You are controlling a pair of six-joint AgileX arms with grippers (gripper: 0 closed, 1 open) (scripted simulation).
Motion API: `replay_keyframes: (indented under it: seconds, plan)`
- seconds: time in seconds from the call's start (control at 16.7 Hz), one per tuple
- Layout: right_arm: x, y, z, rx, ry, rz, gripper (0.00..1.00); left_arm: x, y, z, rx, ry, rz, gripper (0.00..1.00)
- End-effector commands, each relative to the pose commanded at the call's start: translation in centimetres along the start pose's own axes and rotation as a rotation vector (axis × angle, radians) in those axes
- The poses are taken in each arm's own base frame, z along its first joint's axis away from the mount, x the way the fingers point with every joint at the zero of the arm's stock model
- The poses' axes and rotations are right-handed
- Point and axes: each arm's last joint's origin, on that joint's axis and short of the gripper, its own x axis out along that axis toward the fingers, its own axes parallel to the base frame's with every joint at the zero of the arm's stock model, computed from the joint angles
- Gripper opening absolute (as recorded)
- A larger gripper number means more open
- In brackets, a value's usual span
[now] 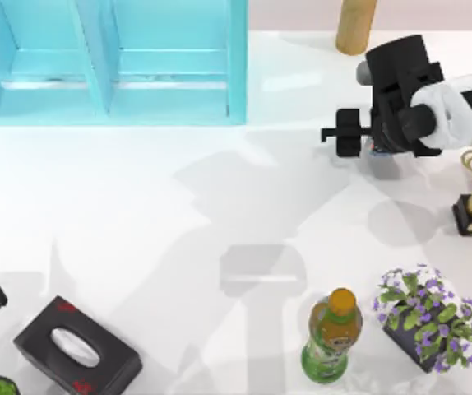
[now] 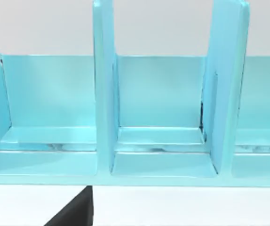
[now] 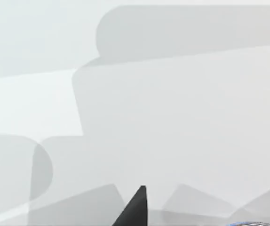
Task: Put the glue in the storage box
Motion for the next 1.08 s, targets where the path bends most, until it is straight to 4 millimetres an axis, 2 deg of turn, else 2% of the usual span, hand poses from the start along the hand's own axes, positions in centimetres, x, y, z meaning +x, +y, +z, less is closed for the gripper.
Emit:
replay_keyframes:
  seconds: [0.36, 0.96, 1.08]
  plan:
    - [0.00, 0.00, 0.00, 0.000, 0.000, 0.000, 0.02, 0.00, 0.00, 0.00, 0.000, 0.000, 0.000, 1.00]
    - [-0.15, 0.12, 0.09, -0.001, -0.002, 0.002, 0.00, 0.00, 0.00, 0.00, 0.000, 0.000, 0.000, 1.00]
    - [-0.84, 0.15, 0.80, -0.001, -0.002, 0.002, 0.00, 0.00, 0.00, 0.00, 0.000, 0.000, 0.000, 1.00]
